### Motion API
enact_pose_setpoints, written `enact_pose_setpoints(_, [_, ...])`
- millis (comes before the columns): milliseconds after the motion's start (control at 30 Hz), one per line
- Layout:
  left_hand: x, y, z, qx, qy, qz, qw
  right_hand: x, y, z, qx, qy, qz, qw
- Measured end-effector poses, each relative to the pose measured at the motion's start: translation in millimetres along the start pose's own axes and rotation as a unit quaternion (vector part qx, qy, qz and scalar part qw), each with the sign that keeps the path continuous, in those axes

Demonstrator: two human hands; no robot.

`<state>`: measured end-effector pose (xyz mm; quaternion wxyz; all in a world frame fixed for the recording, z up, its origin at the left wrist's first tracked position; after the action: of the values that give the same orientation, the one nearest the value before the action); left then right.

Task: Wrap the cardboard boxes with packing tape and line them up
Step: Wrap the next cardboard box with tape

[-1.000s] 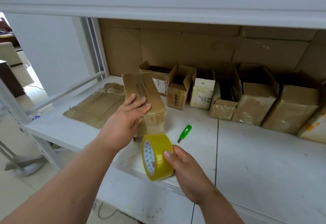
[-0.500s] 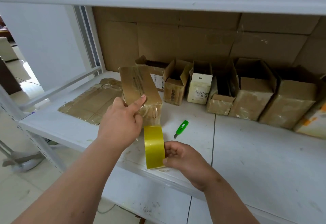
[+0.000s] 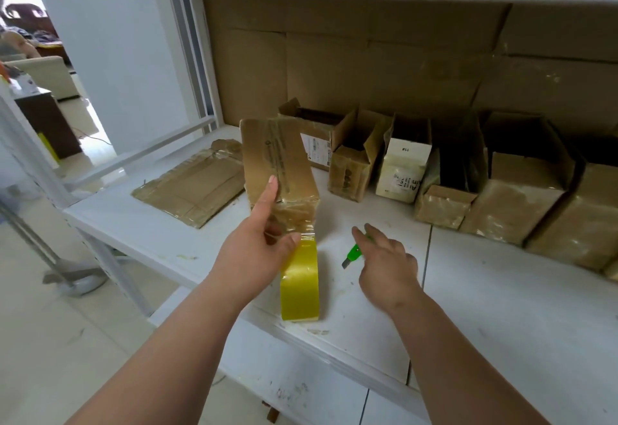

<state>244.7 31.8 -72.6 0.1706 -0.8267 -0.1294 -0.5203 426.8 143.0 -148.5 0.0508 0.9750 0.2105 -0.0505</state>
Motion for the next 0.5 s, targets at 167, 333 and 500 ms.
enact_pose_setpoints(167, [-8.3, -0.8, 2.0, 0.014, 0.092, -0.017, 0.995, 4.1, -8.4, -0.8, 0.038, 0.102, 0.001, 0.994])
enact_pose_setpoints(333, [-12.7, -0.9, 2.0, 0.049, 0.153, -0.007, 0.987, 13.7, -6.1, -13.5, 0.061, 0.047, 0.046, 0.996])
enact_pose_setpoints(500, [-13.4, 3.3, 6.4, 0.113, 0.18, 0.016, 0.977, -5.2, 18.9, -46.3, 0.118, -0.308, -0.014, 0.944])
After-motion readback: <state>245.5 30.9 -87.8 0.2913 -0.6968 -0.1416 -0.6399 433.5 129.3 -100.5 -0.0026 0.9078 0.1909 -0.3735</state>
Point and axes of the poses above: each hand's wrist, its own y-axis away from the middle knuckle, its own z-axis out of the palm, x = y × z, the point moved 6 cm from there along -y, towards the middle knuckle, and after that the axes turned 10 degrees about y, right-handed, at the moved point
